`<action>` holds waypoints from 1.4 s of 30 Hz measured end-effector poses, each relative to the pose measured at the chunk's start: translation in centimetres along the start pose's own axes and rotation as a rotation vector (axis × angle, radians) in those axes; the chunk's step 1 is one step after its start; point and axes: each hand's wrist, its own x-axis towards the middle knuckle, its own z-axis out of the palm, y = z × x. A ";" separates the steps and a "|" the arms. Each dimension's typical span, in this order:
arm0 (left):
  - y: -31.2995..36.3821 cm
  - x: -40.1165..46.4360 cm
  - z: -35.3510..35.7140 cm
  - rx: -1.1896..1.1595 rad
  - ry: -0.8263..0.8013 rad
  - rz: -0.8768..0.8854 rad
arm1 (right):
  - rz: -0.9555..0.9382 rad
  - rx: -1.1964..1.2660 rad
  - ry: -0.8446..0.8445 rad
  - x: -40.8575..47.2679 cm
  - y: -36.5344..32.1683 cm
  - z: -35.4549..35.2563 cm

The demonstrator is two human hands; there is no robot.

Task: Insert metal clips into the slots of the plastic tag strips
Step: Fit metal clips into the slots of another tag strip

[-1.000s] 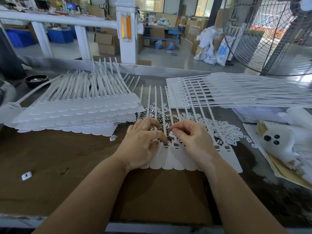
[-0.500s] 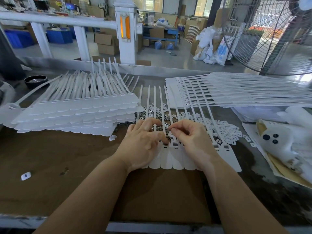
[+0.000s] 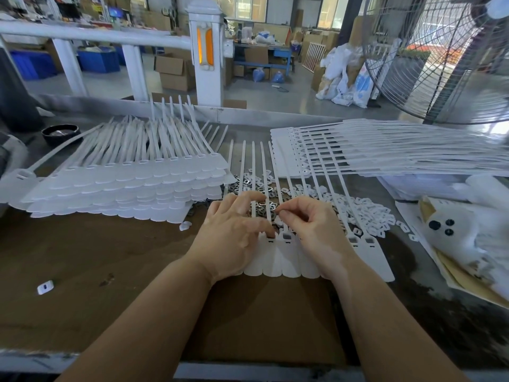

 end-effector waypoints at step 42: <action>-0.5 0.5 -0.2 -0.259 0.026 -0.214 | 0.096 -0.292 -0.188 0.9 -0.9 0.3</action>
